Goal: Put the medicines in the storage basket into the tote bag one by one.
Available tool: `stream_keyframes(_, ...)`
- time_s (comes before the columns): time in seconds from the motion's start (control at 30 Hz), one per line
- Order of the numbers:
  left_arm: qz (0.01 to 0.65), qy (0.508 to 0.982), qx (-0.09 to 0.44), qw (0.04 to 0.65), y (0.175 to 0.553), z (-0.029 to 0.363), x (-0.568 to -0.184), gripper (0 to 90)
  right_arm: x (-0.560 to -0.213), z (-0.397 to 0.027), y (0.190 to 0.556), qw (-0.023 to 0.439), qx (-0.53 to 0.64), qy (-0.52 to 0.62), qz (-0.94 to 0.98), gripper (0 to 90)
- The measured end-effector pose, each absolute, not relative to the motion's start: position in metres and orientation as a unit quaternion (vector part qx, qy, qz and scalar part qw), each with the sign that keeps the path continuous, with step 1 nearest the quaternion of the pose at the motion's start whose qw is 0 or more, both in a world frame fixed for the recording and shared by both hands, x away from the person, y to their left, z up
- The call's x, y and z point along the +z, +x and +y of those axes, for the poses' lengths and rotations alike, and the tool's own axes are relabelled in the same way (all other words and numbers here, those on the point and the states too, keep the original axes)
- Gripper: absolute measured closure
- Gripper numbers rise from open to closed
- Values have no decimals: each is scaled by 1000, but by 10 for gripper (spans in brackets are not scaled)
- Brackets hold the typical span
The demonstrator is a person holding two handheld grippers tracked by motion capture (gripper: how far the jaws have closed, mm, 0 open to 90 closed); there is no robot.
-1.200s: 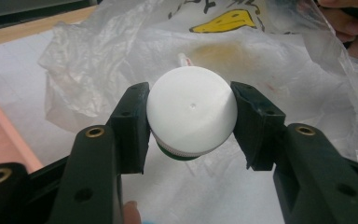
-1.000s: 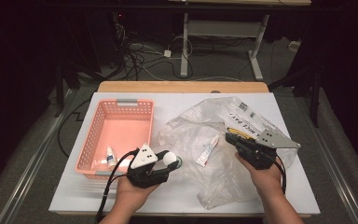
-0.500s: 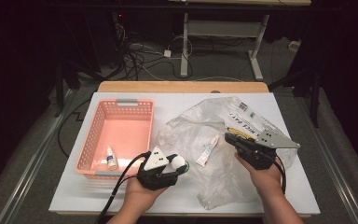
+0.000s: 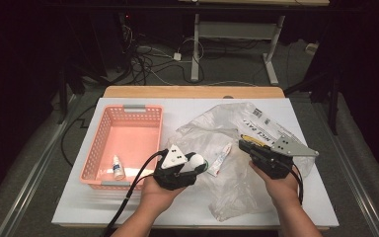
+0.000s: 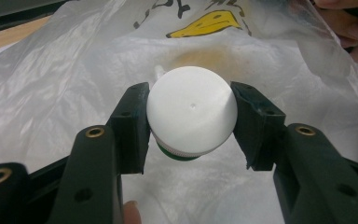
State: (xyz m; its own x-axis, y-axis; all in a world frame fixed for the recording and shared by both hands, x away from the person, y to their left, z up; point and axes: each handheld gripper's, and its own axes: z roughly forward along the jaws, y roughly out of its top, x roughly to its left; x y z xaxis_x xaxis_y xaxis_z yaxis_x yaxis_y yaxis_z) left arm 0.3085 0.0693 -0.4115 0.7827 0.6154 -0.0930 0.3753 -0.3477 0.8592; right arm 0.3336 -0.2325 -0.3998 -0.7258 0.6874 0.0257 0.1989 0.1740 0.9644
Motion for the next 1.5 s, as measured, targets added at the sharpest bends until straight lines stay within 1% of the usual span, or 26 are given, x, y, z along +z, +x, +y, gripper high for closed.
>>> stream_keyframes(0.7,293,820,116,478,339,12,-426,489,-398,-233,334,210,574,305,731,900)
stream_keyframes(1.5,292,832,101,461,366,-40,-455,488,-399,-237,336,212,575,305,729,900)
